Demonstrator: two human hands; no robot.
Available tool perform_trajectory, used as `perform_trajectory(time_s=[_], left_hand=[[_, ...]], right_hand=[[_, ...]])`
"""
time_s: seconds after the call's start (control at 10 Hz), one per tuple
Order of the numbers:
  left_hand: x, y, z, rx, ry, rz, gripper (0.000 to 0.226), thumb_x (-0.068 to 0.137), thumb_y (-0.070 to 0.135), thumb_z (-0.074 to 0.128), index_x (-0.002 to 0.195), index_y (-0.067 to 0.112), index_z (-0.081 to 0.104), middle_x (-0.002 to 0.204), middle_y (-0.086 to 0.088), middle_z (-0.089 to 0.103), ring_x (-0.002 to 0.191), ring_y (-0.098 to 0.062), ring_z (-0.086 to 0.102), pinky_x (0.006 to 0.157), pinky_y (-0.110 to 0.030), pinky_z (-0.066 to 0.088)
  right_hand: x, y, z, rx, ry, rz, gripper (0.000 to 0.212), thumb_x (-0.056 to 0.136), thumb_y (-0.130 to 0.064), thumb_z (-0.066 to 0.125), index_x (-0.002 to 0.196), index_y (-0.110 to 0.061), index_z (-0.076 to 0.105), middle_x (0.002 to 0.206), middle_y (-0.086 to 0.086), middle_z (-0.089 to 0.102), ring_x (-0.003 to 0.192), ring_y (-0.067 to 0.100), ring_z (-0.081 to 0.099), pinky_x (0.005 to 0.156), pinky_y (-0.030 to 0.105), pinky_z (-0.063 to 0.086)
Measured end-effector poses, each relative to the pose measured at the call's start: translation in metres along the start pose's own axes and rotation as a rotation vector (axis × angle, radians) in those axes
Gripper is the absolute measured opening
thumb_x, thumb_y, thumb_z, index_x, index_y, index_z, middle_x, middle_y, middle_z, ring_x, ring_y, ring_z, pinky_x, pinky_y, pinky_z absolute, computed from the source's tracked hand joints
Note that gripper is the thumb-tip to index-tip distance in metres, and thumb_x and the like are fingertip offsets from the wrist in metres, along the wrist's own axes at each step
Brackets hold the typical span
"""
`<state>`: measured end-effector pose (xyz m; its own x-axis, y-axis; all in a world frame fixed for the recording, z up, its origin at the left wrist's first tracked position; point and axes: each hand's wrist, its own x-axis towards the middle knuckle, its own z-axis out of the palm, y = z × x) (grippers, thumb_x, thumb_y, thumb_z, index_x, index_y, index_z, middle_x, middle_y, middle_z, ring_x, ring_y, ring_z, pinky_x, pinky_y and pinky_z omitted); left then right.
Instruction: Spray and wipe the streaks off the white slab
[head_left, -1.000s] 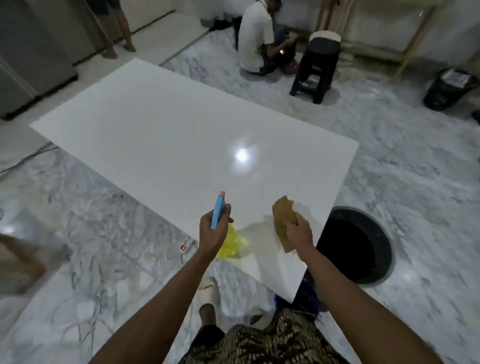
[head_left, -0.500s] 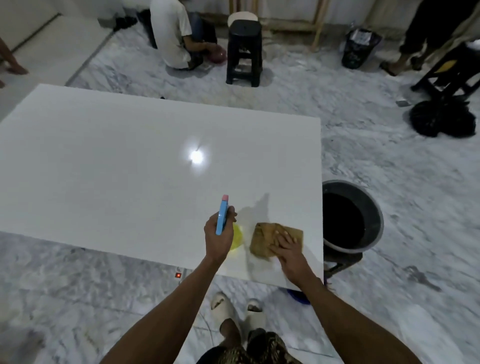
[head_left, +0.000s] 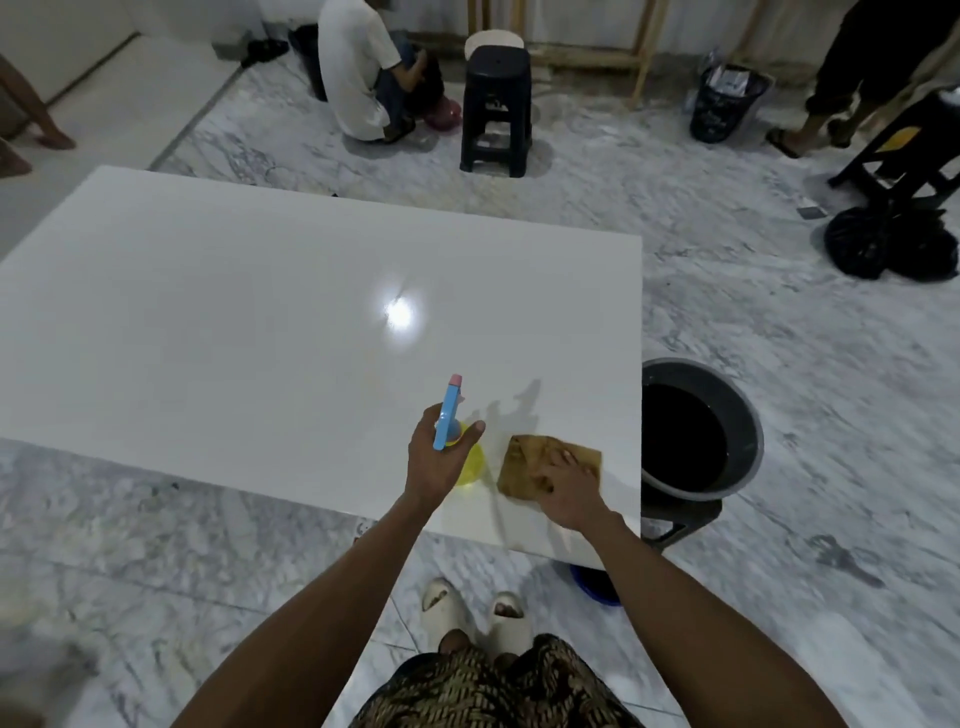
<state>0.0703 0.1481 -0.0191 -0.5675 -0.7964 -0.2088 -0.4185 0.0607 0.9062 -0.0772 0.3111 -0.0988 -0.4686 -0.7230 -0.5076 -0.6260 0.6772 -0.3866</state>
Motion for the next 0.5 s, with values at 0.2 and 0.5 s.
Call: perform_trajectory(time_s=[0.2,0.5], left_hand=[[-0.019,-0.020,-0.013,0.162,-0.065,-0.217,0.077,0.086,0.016,0.083,0.152,0.010,0.045,0.146,-0.013,0.059,0.134,-0.032,0.056,0.097,-0.029,0.040],[-0.061,-0.023,-0.012,0.068,-0.156,-0.313,0.087,0.079,0.031,0.072,0.156,0.011,0.037,0.145,-0.014,0.056,0.135,-0.038,0.055,0.098,-0.033,0.042]], right_hand=[[-0.010,-0.025,0.023,0.037,0.165,0.144,0.045,0.100,-0.030,0.039,0.143,-0.020,0.045,0.163,0.003,0.024,0.150,0.028,0.016,0.119,0.052,0.016],[-0.073,-0.042,0.070,0.025,0.232,0.160,0.074,0.097,-0.022,0.045,0.159,-0.018,0.004,0.167,0.002,-0.007,0.154,0.025,-0.008,0.122,0.051,-0.004]])
